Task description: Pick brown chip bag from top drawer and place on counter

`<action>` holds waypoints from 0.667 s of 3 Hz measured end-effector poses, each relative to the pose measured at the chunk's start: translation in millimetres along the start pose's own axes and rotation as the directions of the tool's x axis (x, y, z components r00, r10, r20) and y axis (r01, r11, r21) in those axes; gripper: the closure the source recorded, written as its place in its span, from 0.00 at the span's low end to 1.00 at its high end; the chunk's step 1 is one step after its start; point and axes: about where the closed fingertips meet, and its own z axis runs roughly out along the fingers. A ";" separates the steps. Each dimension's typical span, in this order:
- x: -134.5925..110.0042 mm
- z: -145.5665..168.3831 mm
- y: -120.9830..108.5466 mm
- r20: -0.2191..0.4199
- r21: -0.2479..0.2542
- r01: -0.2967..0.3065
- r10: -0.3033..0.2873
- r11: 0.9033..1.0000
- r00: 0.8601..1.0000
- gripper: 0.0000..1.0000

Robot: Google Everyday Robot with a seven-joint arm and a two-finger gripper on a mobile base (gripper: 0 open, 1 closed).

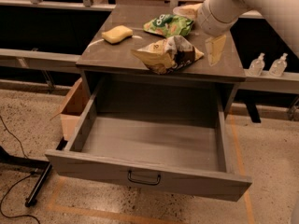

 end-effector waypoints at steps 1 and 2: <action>18.7 -7.7 17.8 -0.072 -0.041 -0.050 0.047 0.998 0.996 0.00; 21.8 -7.5 20.2 -0.085 -0.046 -0.064 0.060 0.997 0.995 0.00</action>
Offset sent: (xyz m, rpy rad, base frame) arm -0.0056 -0.0236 -0.0021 -0.0334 0.0114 -0.0782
